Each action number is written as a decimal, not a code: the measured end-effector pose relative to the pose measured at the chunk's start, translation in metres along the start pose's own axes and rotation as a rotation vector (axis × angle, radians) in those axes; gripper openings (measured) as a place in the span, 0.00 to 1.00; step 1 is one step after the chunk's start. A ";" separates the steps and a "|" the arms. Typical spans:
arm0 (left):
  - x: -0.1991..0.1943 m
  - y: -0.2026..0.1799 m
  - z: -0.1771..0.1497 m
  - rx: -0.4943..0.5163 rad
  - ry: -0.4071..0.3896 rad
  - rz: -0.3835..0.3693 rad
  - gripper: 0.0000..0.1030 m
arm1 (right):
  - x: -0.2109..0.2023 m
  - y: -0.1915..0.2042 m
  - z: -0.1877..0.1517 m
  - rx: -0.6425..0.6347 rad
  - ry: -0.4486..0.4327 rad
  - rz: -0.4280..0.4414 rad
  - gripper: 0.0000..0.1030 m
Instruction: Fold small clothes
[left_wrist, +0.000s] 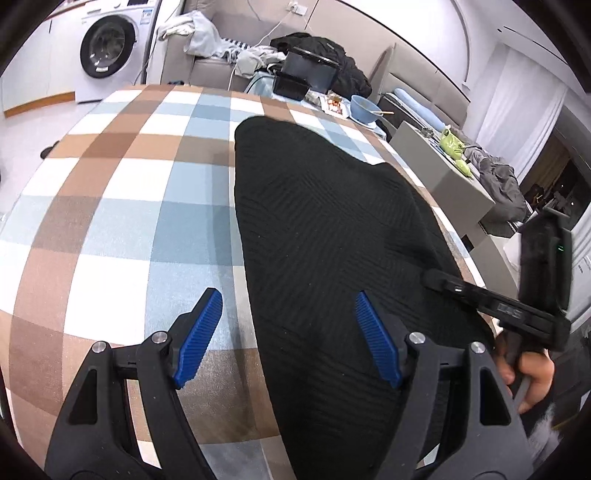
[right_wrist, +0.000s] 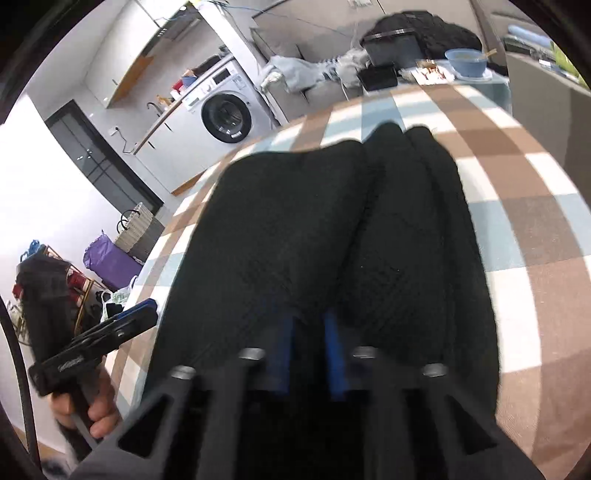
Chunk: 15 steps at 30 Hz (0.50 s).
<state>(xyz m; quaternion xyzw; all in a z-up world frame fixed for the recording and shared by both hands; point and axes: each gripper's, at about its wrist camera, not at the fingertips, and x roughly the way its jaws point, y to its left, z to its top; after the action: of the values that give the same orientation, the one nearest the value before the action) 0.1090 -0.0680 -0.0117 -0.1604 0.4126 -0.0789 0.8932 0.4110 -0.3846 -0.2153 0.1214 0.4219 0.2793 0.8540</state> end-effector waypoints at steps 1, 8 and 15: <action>-0.001 -0.001 0.000 0.004 -0.005 0.000 0.70 | -0.006 0.002 0.001 -0.003 -0.023 0.015 0.09; 0.011 -0.006 -0.003 0.021 0.029 -0.014 0.70 | -0.035 0.024 0.000 -0.131 -0.115 -0.140 0.09; 0.007 -0.019 -0.021 0.105 0.050 -0.025 0.70 | -0.023 0.001 -0.012 -0.070 -0.008 -0.091 0.19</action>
<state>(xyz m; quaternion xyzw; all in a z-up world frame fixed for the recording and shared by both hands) 0.0977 -0.0925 -0.0224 -0.1164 0.4282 -0.1154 0.8887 0.3891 -0.3974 -0.2071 0.0735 0.4133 0.2542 0.8713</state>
